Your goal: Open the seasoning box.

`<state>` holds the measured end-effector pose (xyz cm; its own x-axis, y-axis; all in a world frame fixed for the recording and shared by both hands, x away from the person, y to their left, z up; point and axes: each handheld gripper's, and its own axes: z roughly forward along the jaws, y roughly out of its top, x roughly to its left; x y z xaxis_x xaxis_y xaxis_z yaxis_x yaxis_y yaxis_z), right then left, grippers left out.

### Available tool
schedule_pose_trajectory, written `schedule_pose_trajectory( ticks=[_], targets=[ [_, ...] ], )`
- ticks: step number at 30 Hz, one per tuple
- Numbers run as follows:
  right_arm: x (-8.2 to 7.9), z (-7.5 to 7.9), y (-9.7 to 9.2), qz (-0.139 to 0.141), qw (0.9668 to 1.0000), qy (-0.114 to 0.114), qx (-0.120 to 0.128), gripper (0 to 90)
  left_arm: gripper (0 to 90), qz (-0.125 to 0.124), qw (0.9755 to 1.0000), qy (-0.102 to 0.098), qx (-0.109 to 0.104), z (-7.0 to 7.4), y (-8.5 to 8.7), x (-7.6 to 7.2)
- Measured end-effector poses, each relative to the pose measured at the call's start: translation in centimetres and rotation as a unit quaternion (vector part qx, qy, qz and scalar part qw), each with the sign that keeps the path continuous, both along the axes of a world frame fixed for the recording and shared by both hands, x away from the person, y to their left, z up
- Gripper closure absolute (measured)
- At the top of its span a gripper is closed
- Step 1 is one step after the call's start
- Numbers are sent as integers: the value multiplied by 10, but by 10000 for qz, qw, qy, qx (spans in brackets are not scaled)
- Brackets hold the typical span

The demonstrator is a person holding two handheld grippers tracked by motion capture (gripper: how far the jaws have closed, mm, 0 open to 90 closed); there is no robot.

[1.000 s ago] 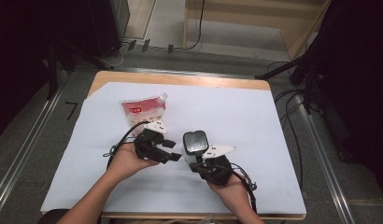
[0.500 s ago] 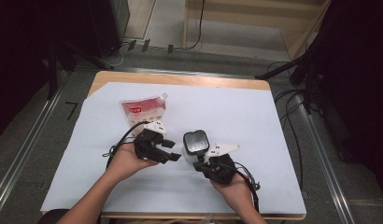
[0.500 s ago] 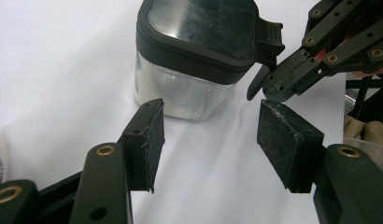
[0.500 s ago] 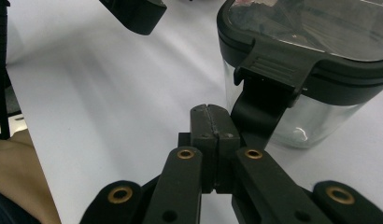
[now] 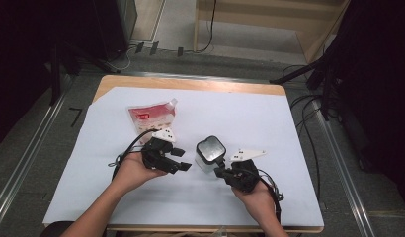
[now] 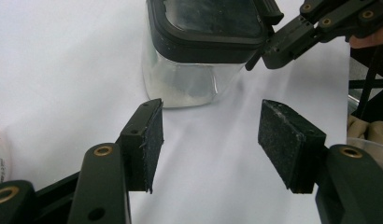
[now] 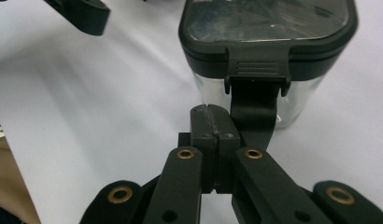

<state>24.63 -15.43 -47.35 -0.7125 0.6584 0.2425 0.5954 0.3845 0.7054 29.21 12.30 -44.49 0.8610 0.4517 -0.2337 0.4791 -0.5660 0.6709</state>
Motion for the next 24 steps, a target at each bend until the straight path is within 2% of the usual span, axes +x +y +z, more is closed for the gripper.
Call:
schedule_pose_trajectory(
  ticks=[3, 10, 14, 19, 23, 24],
  targets=[
    [3, 1, -6, -74, 10000, -28, -19, 900, 411, 2, 10000, -43, -71, -1, 0, 0],
    [12, 2, -21, -315, 9995, 23, -46, 900, 405, -20, 10000, -29, -14, 0, -1, -1],
    [16, 3, -27, -380, 9992, -12, -102, 900, 390, -68, 9999, -50, -91, -2, -4, -1],
    [18, 6, -35, -499, 9987, 28, -92, 900, 373, -123, 9999, 68, -90, -3, -7, 1],
    [24, 6, -43, -614, 9980, 24, -129, 900, 349, -215, 9997, -53, -82, -5, -12, 5],
    [26, 6, -45, -615, 9980, 12, -134, 900, 340, -195, 9998, -21, -76, -5, -14, 6]
  ],
)
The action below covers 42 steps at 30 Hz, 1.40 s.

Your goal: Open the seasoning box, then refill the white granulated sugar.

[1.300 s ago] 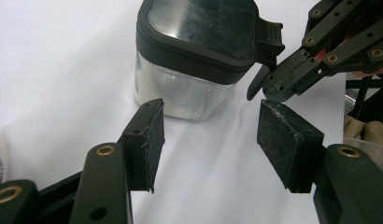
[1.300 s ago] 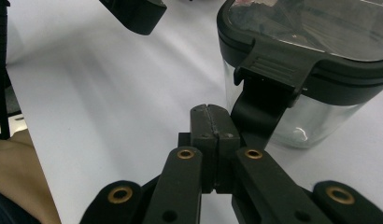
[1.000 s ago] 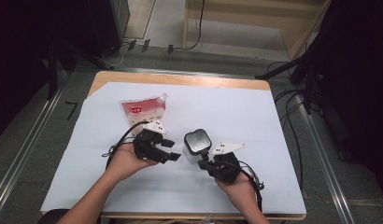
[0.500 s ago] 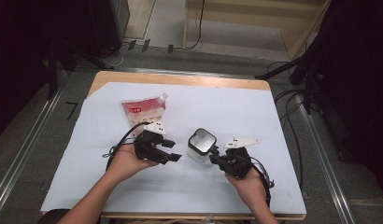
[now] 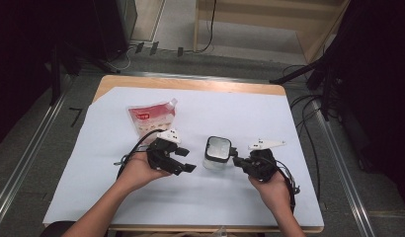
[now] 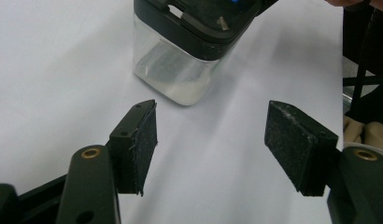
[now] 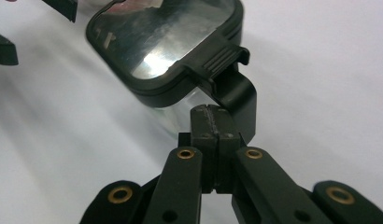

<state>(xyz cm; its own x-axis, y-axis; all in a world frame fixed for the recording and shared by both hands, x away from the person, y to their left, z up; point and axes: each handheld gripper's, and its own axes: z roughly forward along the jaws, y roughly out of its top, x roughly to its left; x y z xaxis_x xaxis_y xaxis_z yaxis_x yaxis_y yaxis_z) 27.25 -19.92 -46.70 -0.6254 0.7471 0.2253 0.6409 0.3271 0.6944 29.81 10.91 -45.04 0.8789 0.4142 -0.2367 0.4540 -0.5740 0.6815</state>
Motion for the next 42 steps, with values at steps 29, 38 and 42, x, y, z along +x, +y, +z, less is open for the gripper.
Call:
schedule_pose_trajectory(
  ticks=[29, 38, 42],
  targets=[
    [46, -1, -17, -316, 9995, -12, -60, 900, 142, -308, 9994, 122, -69, -13, -51, 43],
    [46, -5, -15, -376, 9992, -42, -115, 900, 151, -370, 9993, -79, -18, -22, -64, 43],
    [46, -6, -15, -430, 9990, 28, -118, 900, 145, -364, 9993, -113, -1, -22, -66, 44]
  ],
)
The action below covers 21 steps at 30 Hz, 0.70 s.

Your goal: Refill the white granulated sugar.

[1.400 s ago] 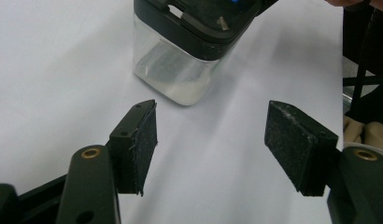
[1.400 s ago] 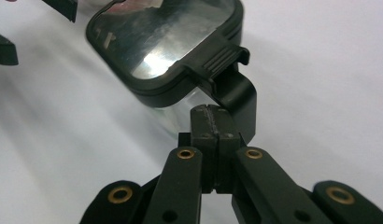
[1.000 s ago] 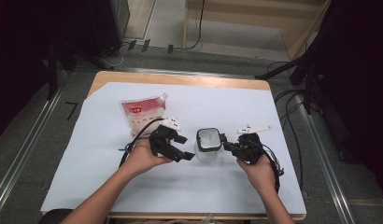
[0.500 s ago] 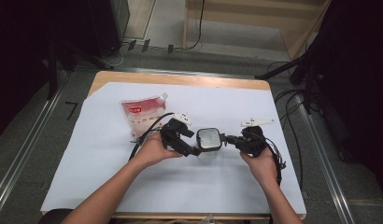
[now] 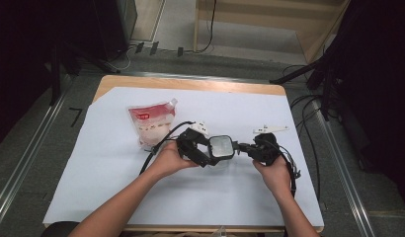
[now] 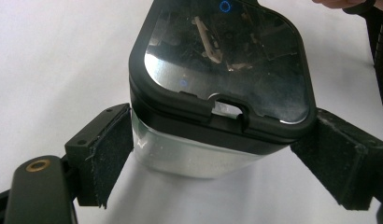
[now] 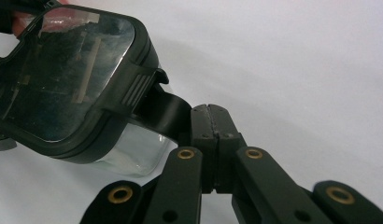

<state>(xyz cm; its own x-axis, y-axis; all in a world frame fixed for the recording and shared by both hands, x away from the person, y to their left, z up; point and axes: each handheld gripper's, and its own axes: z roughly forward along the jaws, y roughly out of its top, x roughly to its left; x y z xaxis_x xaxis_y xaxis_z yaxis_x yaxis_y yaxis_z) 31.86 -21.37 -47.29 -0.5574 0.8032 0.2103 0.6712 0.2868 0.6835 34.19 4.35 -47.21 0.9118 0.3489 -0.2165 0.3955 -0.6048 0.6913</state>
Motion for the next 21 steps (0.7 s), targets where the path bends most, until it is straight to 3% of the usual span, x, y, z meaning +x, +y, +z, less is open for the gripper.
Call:
schedule_pose_trajectory(
  ticks=[8, 10, 18, 21],
  targets=[
    [1, -1, 1, -38, 10000, 4, -30, 900, 155, 25, 9998, -194, -24, 2, -2, -3],
    [1, -1, 1, -55, 10000, 9, -7, 900, 160, 14, 9993, -372, 92, 6, -3, -5],
    [0, -1, 3, -23, 10000, 25, 1, 900, 160, 56, 9992, -400, 76, 11, -3, -7],
    [-1, -1, 4, 0, 10000, 32, 8, 900, 165, 43, 9987, -505, 94, 15, -3, -9]
  ],
)
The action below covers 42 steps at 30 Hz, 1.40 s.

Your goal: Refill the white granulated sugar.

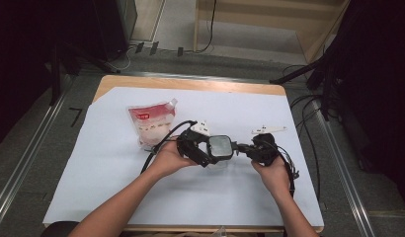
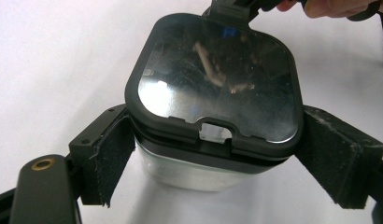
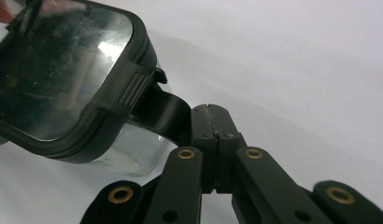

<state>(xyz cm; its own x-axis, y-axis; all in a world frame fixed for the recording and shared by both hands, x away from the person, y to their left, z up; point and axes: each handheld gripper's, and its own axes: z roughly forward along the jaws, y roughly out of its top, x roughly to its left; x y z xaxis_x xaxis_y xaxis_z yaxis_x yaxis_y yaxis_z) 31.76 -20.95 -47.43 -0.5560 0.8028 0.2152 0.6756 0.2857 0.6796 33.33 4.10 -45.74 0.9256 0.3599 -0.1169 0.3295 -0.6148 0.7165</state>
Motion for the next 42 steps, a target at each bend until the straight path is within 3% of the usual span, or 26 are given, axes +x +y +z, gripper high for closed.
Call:
schedule_pose_trajectory(
  ticks=[13, 14, 15, 16, 17, 19, 20, 22, 24, 27, 29, 37, 42],
  targets=[
    [-2, 0, 0, 39, 10000, 7, 34, 900, 168, 2, 9998, -184, -47, 18, 0, -1],
    [-2, 0, 0, 39, 10000, 7, 34, 900, 201, 2, 9998, -184, -47, 18, 0, -1],
    [-2, 0, 0, 34, 10000, -12, 49, 900, 434, -273, 9978, 163, -582, 23, 5, 0],
    [-2, 0, 0, 34, 10000, -12, 49, 900, 468, -273, 9978, 163, -582, 23, 5, 0],
    [-3, 1, 2, 74, 9999, 9, 98, 900, 420, -190, 9973, 244, -662, 28, 2, 0],
    [-5, 1, 4, 145, 9999, -22, 43, 900, 413, -264, 9972, 267, -642, 30, 0, 0],
    [-5, 1, 4, 145, 9999, -22, 43, 900, 413, -308, 9977, 186, -572, 33, -2, -3],
    [-7, 2, 7, 150, 9999, -72, -32, 900, 530, -436, 9984, 132, -339, 37, -7, -9],
    [-7, 2, 6, 134, 9999, -53, -2, 900, 565, -444, 9984, 167, -304, 37, -9, -10],
    [-9, 3, 5, 122, 9999, -48, 51, 900, 615, -310, 9986, 375, -192, 42, -14, -11],
    [-10, 4, 4, 129, 9998, -100, 77, 900, 614, -315, 9989, 326, -129, 47, -15, -12],
    [-20, 4, 0, 110, 9999, -57, 113, 900, 639, -346, 9983, 379, -261, 58, -20, -12],
    [-24, 4, 1, 66, 9999, -33, 93, 900, 682, -424, 9981, 383, -209, 59, -28, -14]
  ],
)
